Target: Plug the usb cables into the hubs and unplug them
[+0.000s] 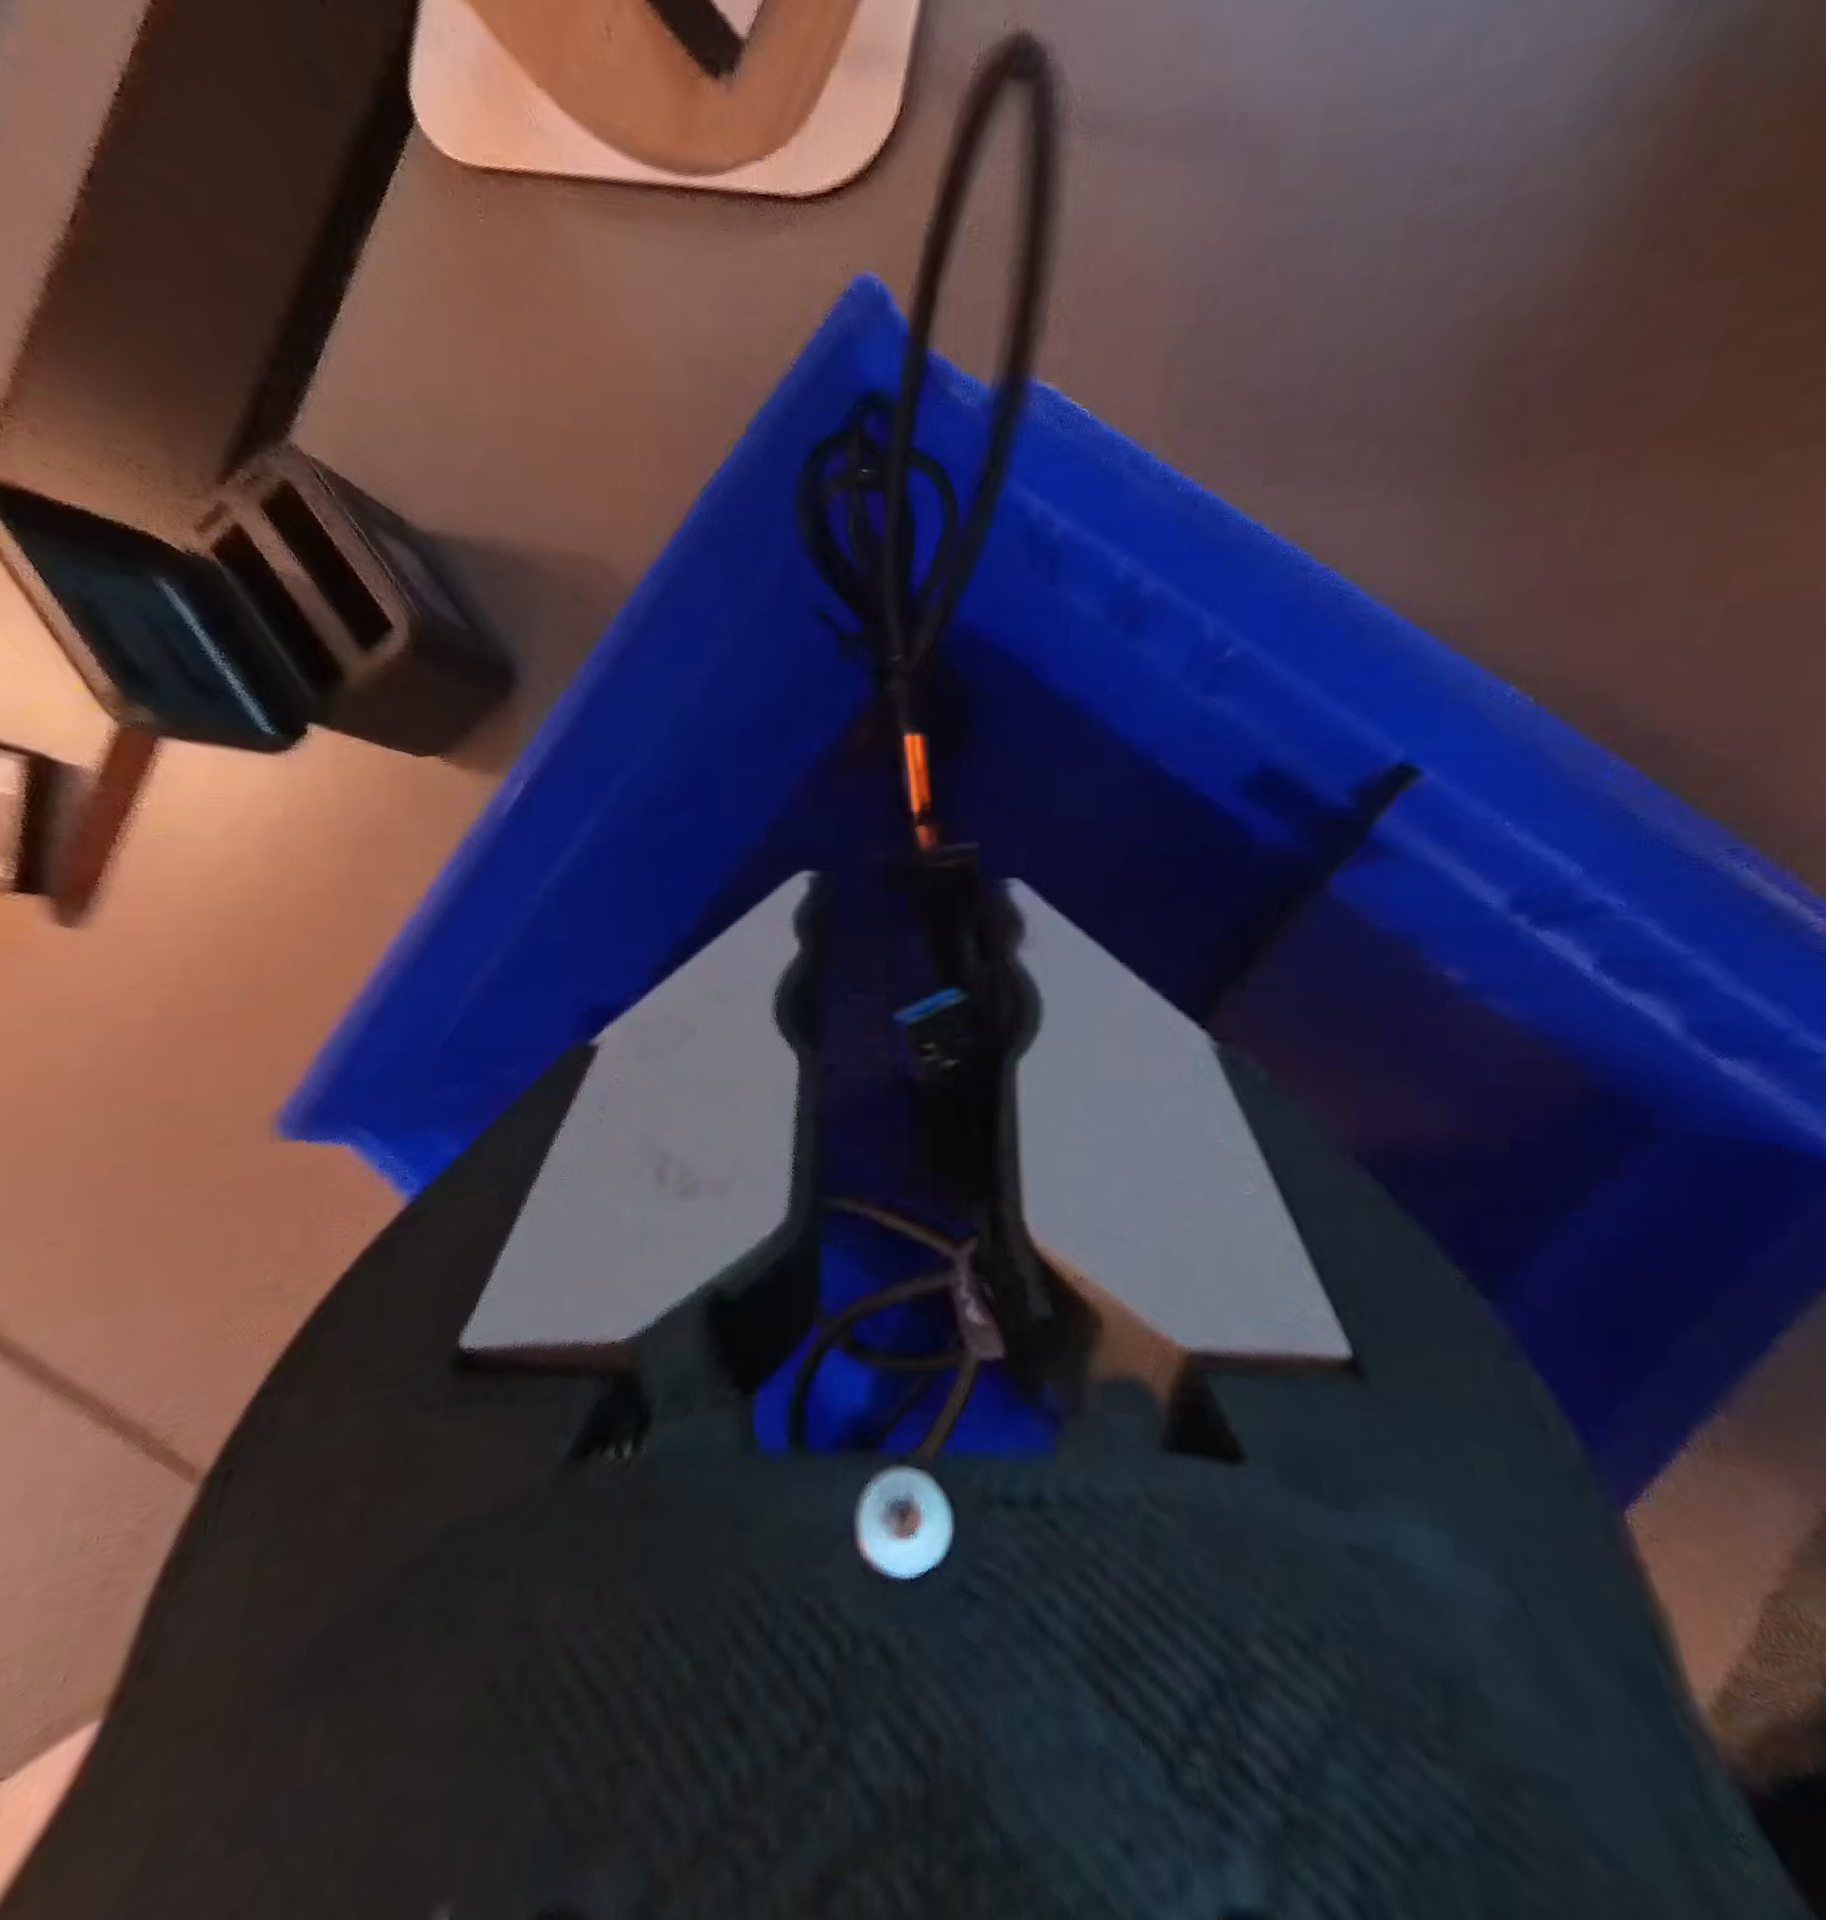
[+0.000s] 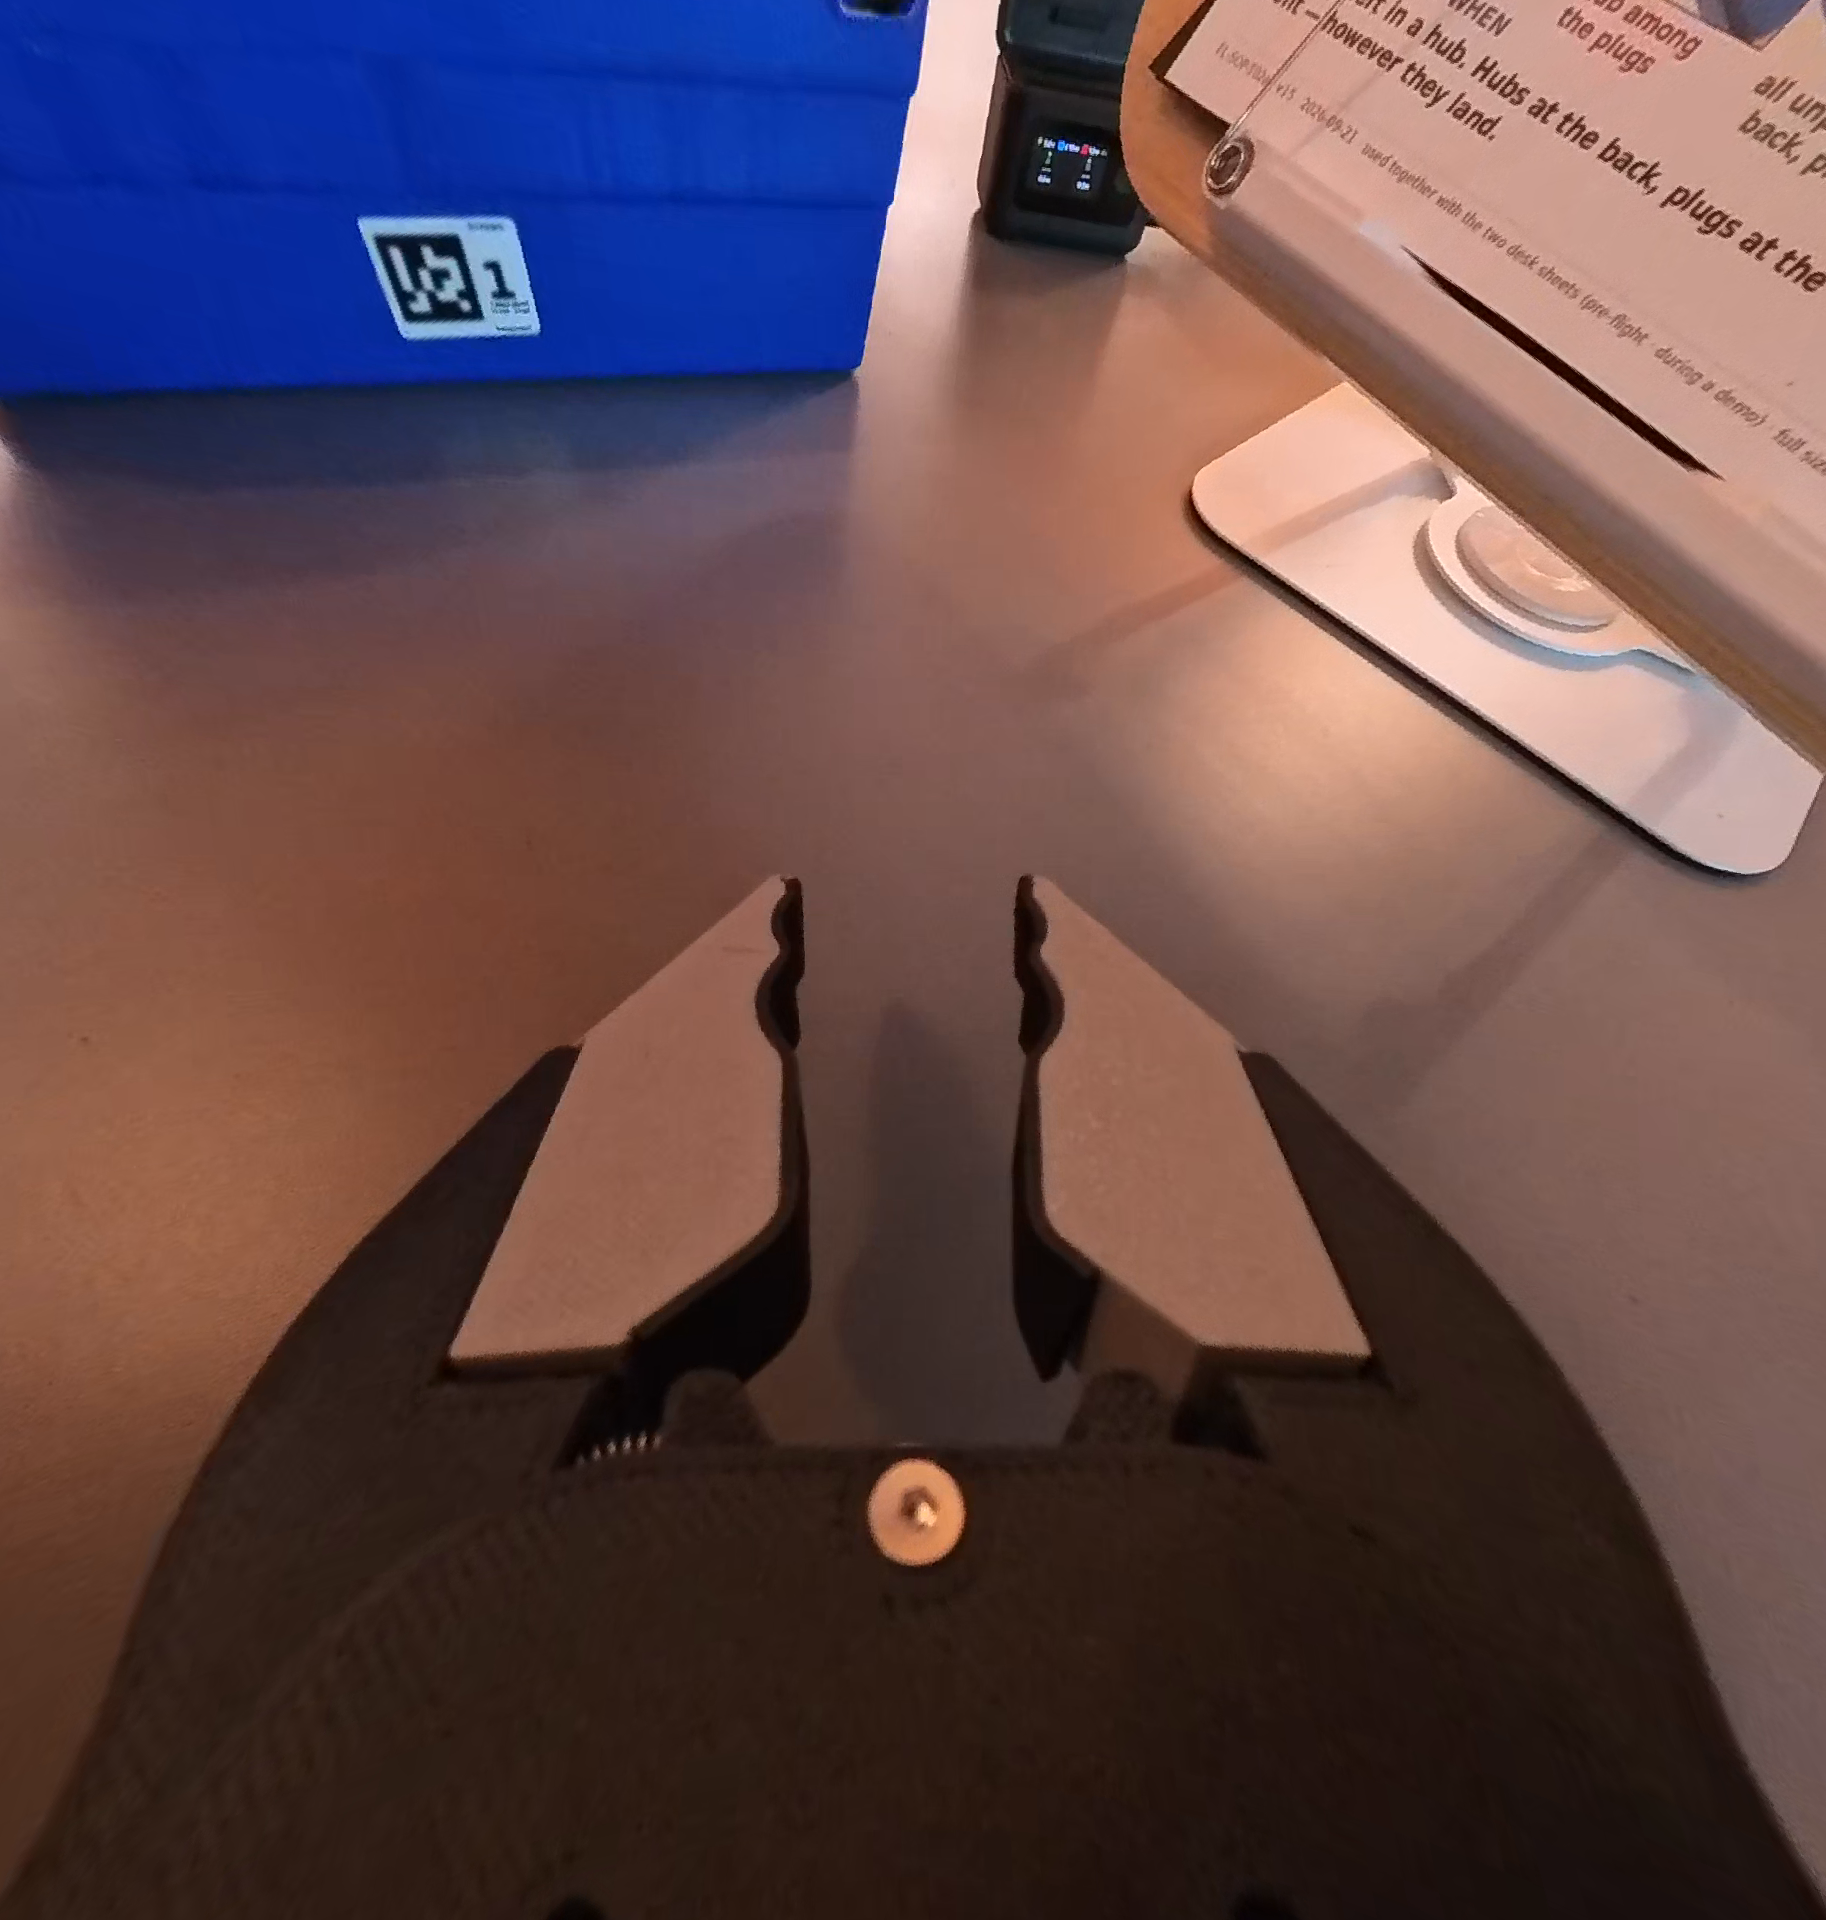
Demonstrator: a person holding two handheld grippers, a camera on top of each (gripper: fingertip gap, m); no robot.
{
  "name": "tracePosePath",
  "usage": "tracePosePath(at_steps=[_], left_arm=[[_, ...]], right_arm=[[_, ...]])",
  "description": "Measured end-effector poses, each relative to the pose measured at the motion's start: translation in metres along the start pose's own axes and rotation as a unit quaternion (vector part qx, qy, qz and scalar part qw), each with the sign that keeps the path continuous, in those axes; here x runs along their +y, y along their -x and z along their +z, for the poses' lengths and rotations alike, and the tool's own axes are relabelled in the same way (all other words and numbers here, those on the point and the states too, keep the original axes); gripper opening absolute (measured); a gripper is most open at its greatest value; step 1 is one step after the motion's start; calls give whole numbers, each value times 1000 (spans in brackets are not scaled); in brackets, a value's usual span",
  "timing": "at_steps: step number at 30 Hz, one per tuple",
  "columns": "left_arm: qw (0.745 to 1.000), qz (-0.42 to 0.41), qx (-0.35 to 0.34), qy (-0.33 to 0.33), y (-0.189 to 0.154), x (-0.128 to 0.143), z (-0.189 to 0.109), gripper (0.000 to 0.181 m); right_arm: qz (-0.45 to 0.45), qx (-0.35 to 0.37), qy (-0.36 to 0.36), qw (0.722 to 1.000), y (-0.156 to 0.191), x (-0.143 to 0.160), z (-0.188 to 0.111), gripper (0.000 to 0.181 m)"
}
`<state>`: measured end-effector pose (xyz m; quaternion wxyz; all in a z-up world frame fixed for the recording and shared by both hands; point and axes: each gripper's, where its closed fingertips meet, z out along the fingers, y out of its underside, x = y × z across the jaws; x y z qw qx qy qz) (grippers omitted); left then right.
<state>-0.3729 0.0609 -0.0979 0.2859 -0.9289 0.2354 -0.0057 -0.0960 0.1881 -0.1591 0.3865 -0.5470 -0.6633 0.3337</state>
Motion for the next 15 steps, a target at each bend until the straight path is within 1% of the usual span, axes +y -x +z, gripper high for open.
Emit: tracePosePath(at_steps=[3,5,6,8,10,11,13,15], left_arm=[[999,-34,9,-21,4,1,4,46],[999,-45,-1,-14,11,2,4,57],[999,-51,-8,-8,15,1,2,57],[998,-50,-24,-7,22,-6,-5,47],[997,-52,-45,-17,30,-16,-14,46],[996,-59,-54,-26,34,-22,-19,43],[994,-66,-58,-61,36,-40,-29,44],[990,-75,-92,-78,45,-50,-38,42]], right_arm=[[-5,-2,11,1000,1,2,3,37],[-11,-3,18,1000,3,4,4,37],[-14,-2,20,1000,3,5,4,37],[-20,-1,23,1000,4,5,5,37],[-21,0,23,1000,4,5,5,37],[-21,0,23,1000,4,5,5,37],[-19,0,22,1000,4,5,5,37],[-19,0,22,1000,4,5,5,37]])
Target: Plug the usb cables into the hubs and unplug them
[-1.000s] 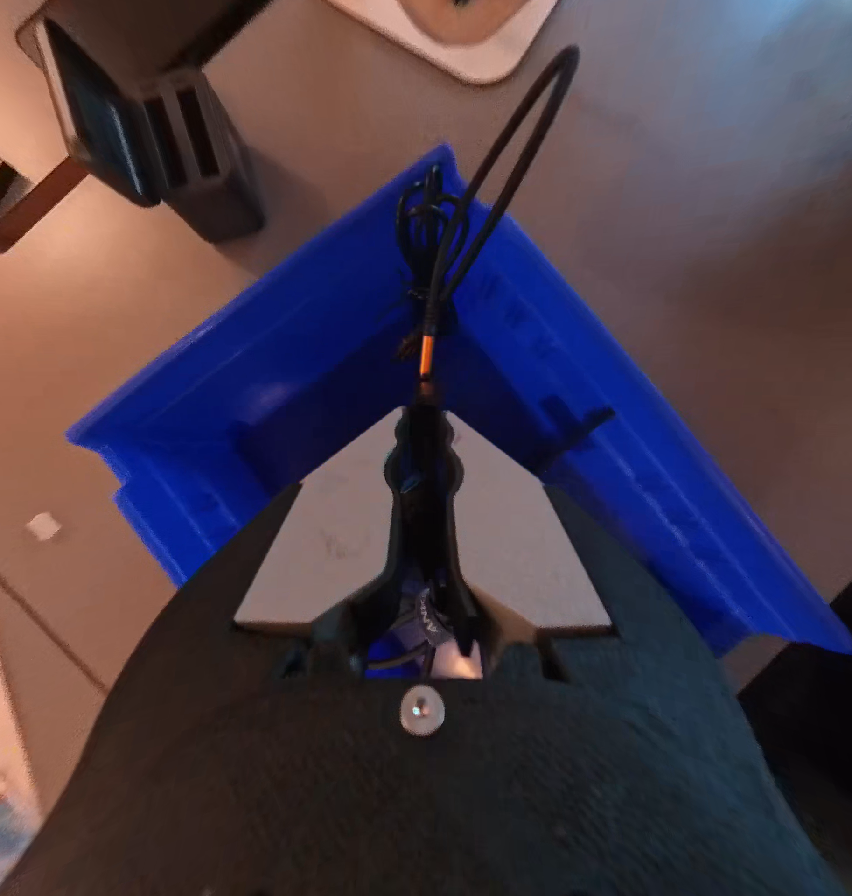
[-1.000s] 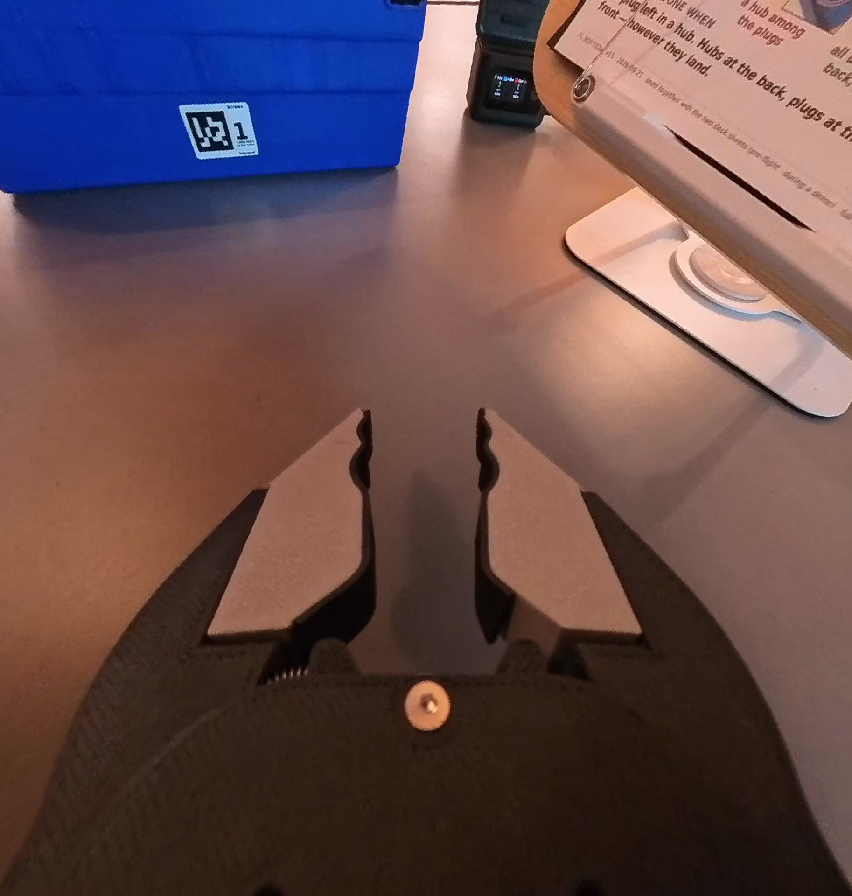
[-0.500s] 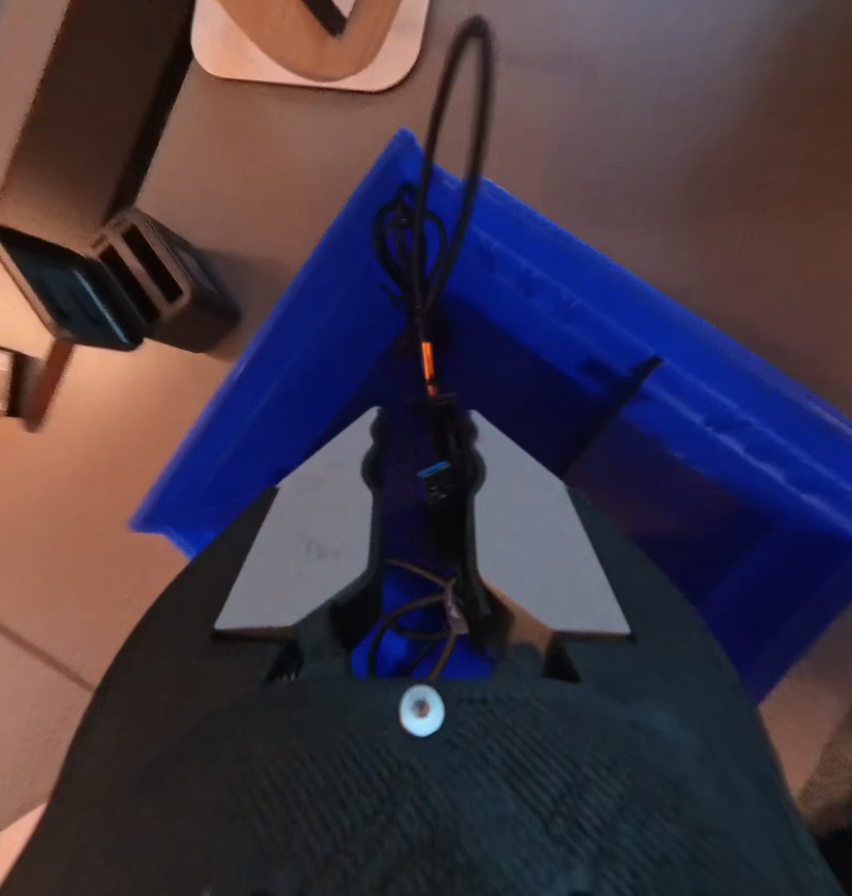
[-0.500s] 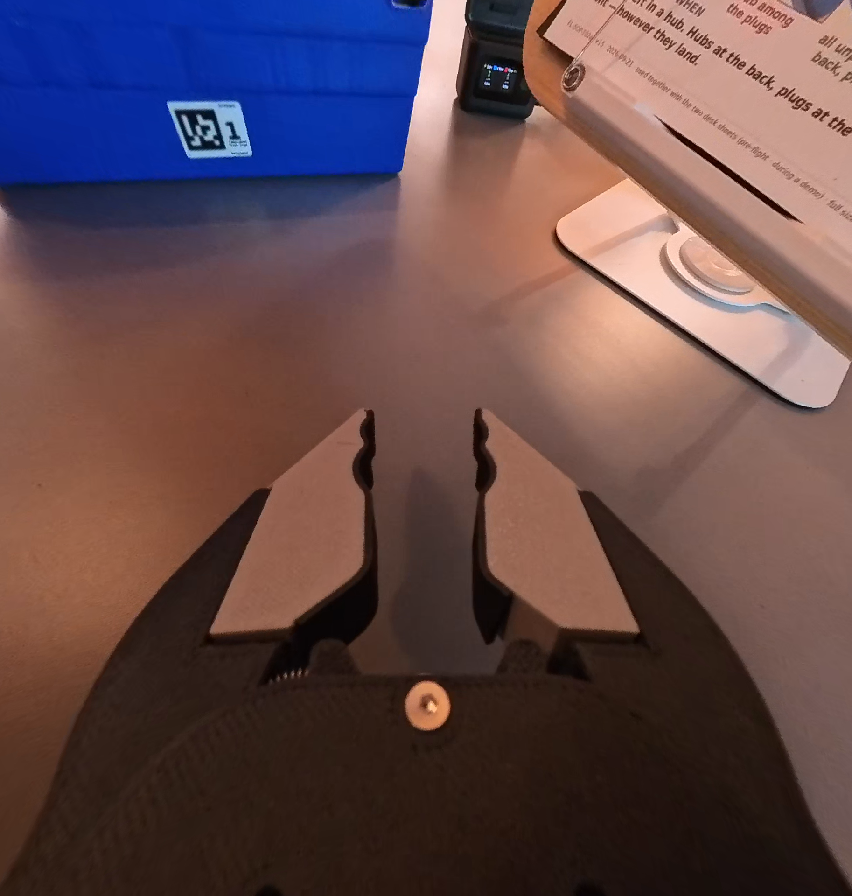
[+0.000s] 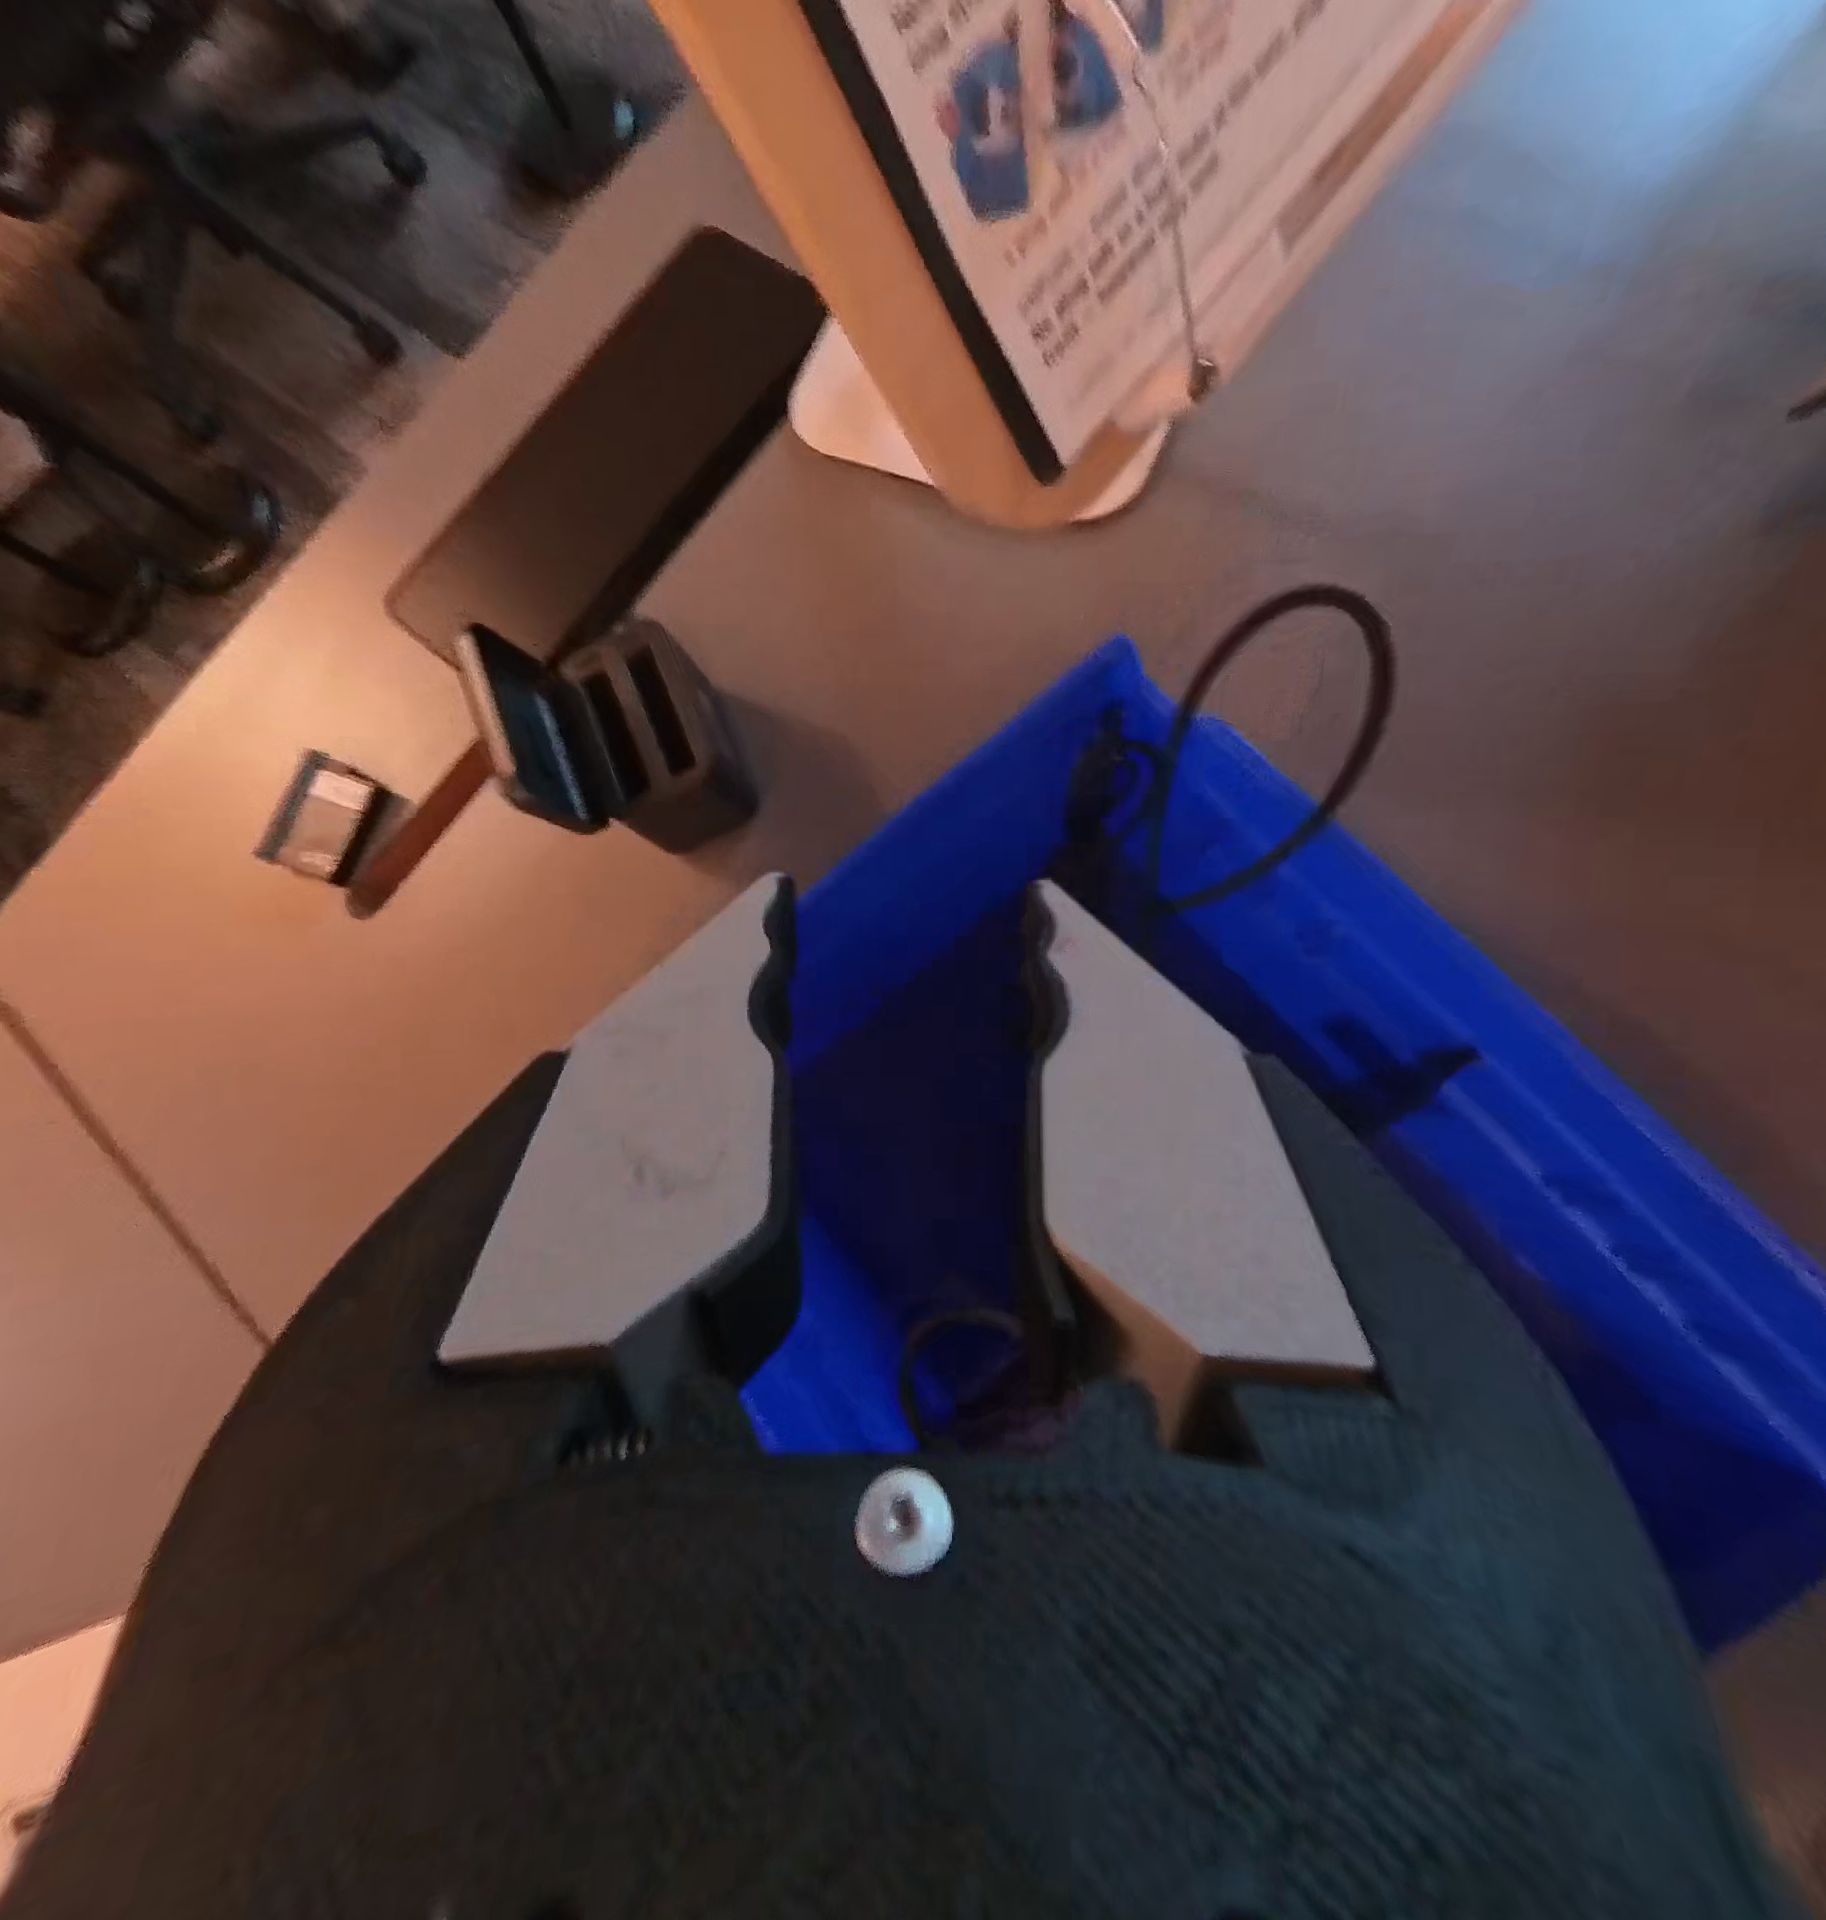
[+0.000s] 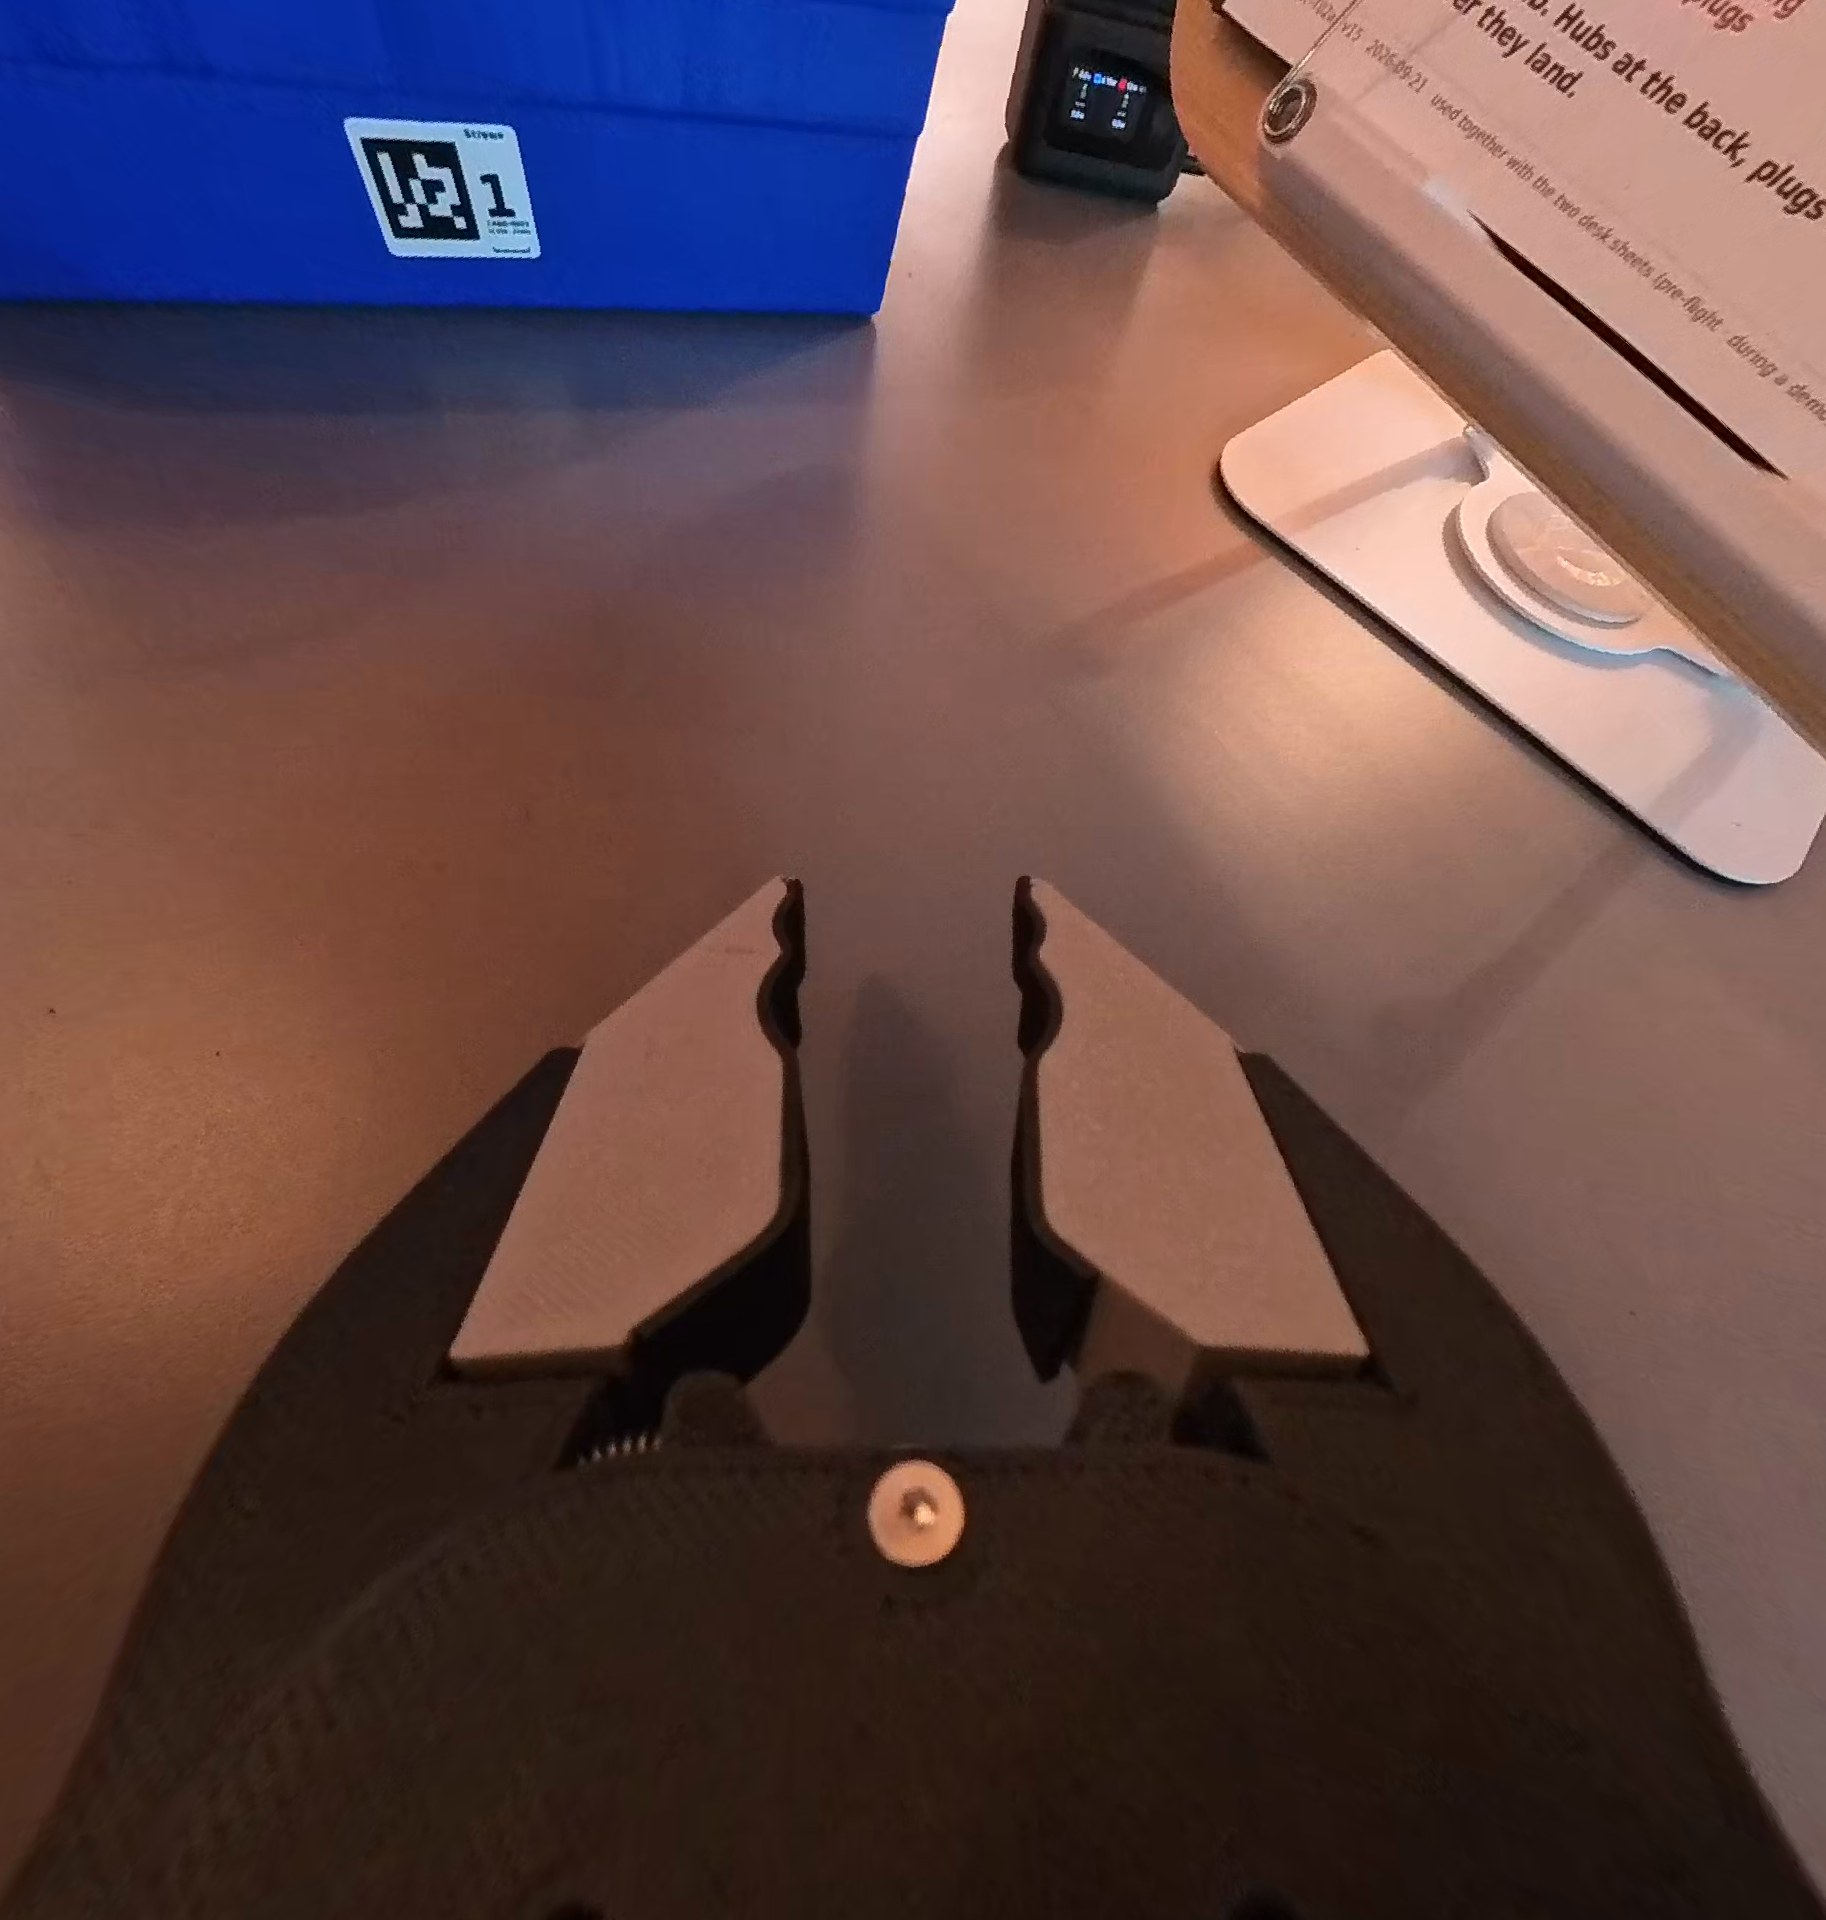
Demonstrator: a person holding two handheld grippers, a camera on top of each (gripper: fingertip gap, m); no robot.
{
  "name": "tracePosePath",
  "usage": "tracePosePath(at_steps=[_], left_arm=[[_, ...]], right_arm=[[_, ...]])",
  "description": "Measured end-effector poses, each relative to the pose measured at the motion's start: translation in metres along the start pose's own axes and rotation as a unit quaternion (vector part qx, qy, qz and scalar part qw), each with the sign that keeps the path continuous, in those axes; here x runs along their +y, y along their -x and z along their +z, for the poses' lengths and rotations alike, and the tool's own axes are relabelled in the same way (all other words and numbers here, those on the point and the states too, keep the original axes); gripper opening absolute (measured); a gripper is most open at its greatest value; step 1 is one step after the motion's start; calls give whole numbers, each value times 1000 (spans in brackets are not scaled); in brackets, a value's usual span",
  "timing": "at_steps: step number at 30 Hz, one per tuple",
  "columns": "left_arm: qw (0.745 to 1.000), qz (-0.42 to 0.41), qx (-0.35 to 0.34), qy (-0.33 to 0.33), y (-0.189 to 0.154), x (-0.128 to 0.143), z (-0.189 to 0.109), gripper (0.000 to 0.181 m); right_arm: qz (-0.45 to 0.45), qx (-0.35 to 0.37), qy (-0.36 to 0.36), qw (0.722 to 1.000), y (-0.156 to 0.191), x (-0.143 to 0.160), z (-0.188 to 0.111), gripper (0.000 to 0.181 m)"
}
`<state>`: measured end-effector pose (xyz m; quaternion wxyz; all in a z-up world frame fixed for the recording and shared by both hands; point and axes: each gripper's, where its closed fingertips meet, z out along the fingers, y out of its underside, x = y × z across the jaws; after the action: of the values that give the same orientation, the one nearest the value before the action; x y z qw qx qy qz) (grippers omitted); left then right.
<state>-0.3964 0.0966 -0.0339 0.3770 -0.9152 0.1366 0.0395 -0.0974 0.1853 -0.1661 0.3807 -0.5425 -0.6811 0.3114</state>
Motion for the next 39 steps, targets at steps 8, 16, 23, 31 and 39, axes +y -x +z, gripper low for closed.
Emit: tracePosePath(at_steps=[8,16,23,31,39], left_arm=[[992,-17,80,100,-37,29,3,32],[965,-145,106,193,-74,59,24,41],[944,-97,81,304,-88,100,40,35],[953,-47,-9,298,-40,93,13,9],[988,-28,-109,103,-11,11,-46,9]], right_arm=[[-5,2,-1,1000,1,0,0,37],[-15,4,4,1000,2,1,1,36],[-11,5,2,1000,1,0,0,35],[-17,4,4,1000,3,1,0,35],[-21,5,7,1000,4,1,0,34]])
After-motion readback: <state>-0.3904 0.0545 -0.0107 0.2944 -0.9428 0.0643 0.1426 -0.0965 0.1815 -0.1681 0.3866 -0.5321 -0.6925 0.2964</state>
